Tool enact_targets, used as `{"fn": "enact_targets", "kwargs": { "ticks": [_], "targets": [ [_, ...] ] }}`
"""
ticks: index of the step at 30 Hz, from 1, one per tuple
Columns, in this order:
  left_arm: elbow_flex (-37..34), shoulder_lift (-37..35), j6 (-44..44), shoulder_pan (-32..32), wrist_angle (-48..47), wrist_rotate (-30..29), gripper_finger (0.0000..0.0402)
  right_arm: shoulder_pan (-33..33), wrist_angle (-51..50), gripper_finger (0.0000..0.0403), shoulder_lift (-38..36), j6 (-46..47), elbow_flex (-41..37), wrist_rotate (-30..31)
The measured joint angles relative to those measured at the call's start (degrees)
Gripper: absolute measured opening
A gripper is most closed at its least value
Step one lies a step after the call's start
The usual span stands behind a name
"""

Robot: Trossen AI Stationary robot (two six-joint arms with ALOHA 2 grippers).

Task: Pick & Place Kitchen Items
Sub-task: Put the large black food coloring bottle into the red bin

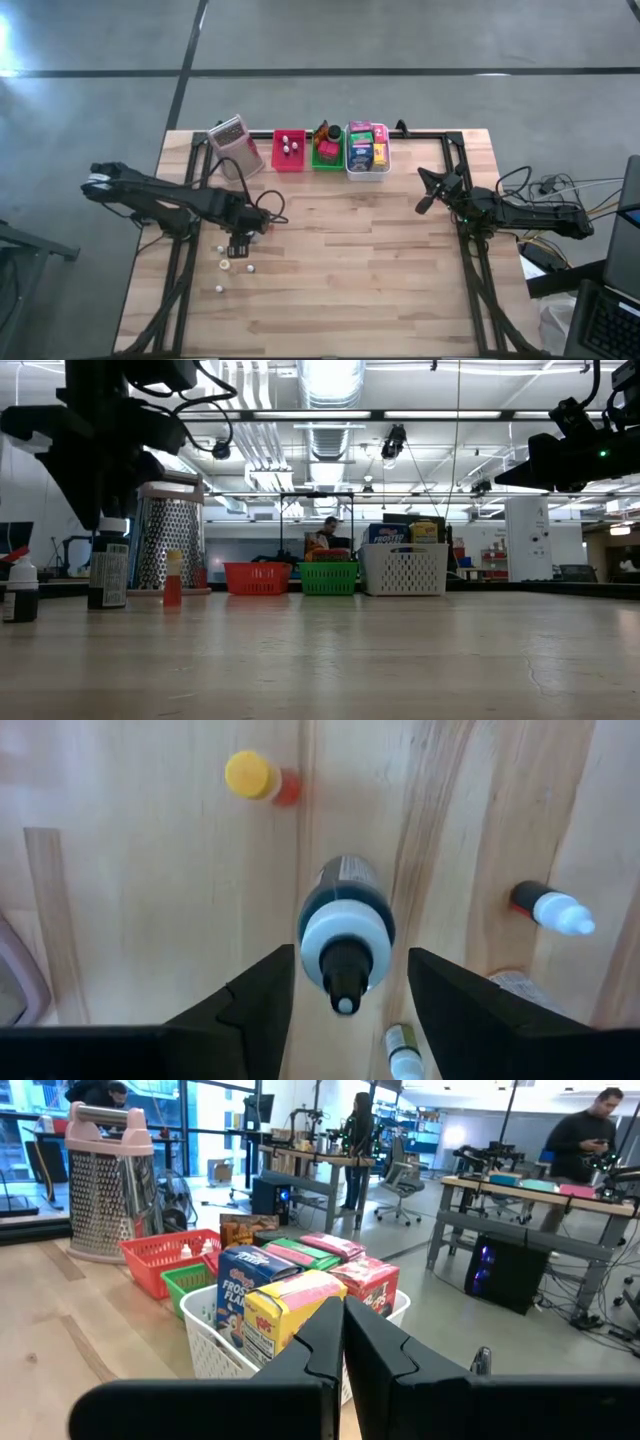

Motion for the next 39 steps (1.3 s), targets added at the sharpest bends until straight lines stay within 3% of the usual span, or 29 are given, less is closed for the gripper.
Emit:
{"fn": "enact_targets", "kwargs": {
  "ticks": [23,39],
  "targets": [
    [-1.47,0.00,1.74,0.04,3.37,-3.02,0.0199,0.00,0.01,0.0008,0.00,0.00,0.00,0.01],
    [-1.45,-0.11,2.00,0.04,3.39,-2.86,0.0138,-0.01,0.01,0.0008,0.00,0.00,0.01,0.01]
  ]
}}
